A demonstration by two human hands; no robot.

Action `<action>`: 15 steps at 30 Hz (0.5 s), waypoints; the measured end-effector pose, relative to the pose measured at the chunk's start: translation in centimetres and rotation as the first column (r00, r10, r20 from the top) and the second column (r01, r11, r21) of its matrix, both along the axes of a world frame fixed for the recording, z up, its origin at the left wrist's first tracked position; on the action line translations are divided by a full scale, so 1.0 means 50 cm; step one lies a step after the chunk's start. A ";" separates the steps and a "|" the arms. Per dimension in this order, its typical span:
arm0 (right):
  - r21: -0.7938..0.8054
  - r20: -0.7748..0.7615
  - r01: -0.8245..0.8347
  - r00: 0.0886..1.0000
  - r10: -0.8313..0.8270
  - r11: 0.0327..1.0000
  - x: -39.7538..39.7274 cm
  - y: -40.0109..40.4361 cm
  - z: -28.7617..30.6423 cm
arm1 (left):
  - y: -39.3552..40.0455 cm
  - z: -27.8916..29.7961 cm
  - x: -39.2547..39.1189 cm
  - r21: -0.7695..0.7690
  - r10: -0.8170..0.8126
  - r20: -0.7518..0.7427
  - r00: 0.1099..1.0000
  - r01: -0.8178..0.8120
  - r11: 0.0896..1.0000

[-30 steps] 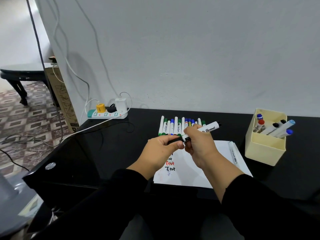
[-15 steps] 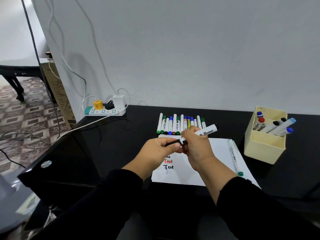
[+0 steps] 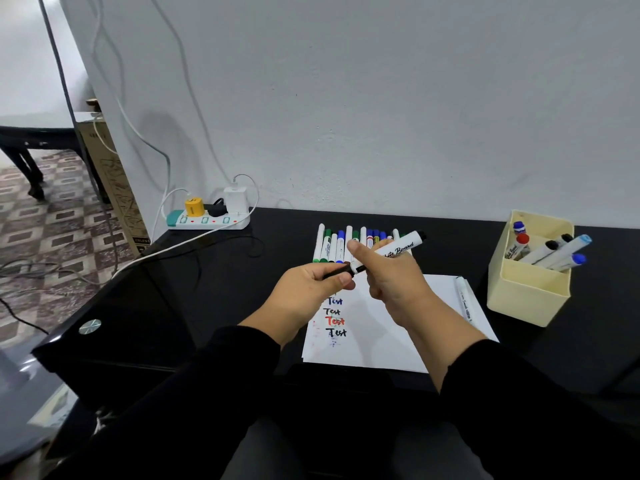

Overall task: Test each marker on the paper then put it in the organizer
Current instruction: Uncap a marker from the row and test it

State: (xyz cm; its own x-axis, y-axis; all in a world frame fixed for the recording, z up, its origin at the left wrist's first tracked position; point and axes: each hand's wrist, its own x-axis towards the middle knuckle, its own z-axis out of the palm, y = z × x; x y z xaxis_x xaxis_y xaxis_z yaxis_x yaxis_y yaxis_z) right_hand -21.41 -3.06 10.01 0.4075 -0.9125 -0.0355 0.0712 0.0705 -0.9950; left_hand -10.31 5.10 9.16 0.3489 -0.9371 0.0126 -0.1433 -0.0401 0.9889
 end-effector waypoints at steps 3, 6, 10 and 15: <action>0.065 0.068 -0.031 0.997 0.027 0.997 -0.008 -0.007 0.019 | -0.001 0.006 0.007 -0.028 -0.001 0.009 1.000 0.001 1.000; 0.098 0.111 0.026 0.993 -0.037 0.995 -0.005 -0.011 0.014 | -0.003 0.014 0.005 -0.020 -0.007 0.048 0.999 0.008 1.000; 0.169 0.183 0.024 0.981 -0.056 0.985 -0.004 -0.013 0.011 | -0.006 0.019 -0.002 -0.013 -0.022 0.067 0.997 0.022 1.000; 0.130 0.139 0.011 0.990 -0.030 0.991 -0.013 -0.018 0.021 | -0.011 0.021 -0.010 0.024 -0.032 0.005 0.999 0.032 0.999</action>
State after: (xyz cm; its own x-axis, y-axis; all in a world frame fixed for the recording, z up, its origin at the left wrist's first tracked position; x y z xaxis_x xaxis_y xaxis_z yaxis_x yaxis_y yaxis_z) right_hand -22.04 -3.96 11.07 0.3981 -0.9122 -0.0970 0.2124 0.1946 -0.9576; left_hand -10.81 4.53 10.22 0.3188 -0.9478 -0.0080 -0.1498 -0.0587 0.9870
